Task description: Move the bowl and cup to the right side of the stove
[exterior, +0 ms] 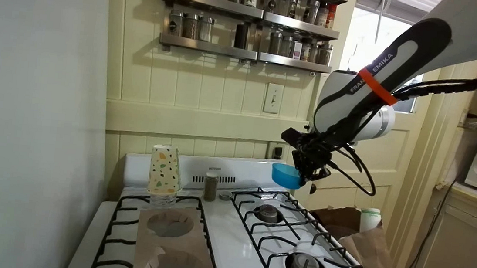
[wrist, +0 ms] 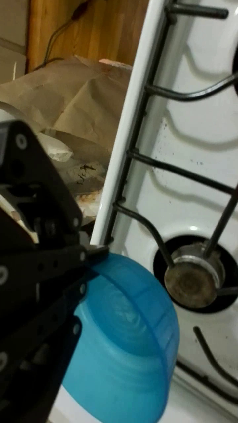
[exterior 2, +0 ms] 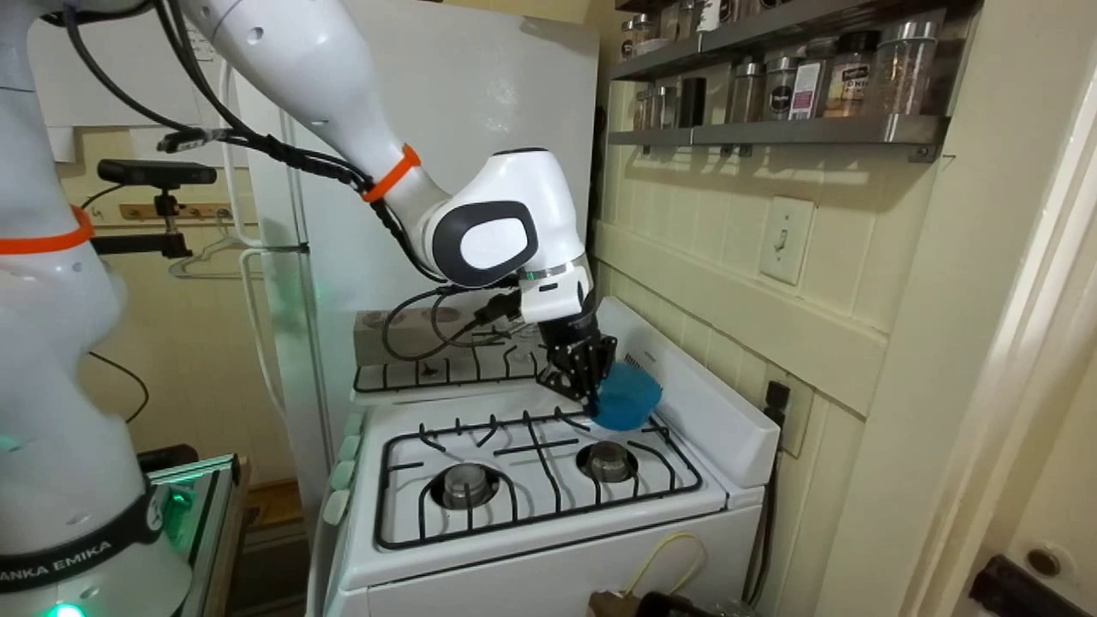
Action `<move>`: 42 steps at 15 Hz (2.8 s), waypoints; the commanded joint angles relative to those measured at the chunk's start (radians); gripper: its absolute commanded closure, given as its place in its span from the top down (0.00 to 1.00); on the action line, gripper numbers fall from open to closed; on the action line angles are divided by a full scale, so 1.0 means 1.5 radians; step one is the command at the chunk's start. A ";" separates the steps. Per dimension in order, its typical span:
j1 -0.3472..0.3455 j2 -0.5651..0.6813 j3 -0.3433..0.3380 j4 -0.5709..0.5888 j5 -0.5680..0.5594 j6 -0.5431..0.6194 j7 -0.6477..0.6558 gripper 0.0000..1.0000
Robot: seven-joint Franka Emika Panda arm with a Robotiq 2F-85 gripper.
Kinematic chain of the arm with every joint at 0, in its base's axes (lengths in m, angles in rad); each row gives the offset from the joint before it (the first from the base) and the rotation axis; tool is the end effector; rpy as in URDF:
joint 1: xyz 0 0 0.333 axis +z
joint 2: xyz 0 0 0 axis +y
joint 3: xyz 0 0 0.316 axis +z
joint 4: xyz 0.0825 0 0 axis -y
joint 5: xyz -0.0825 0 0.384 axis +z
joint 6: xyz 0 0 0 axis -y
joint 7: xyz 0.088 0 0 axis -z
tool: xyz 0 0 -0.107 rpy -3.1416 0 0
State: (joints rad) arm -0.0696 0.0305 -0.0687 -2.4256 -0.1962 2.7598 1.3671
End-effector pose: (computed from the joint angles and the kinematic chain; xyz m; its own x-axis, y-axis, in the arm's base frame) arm 0.5106 -0.0628 0.3250 0.2075 -0.9613 0.1810 -0.9338 -0.2498 -0.2561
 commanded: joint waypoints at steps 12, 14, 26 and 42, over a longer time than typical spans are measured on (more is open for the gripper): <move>0.124 0.119 -0.055 0.086 -0.262 -0.024 0.342 0.01; 0.129 0.126 -0.050 0.089 -0.244 -0.036 0.327 0.31; 0.118 -0.037 0.007 0.043 -0.143 -0.087 0.178 1.00; 0.157 -0.131 0.122 0.098 0.153 -0.097 -0.332 1.00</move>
State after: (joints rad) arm 0.2111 -0.1647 0.0718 -2.2791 0.0169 2.6155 0.8831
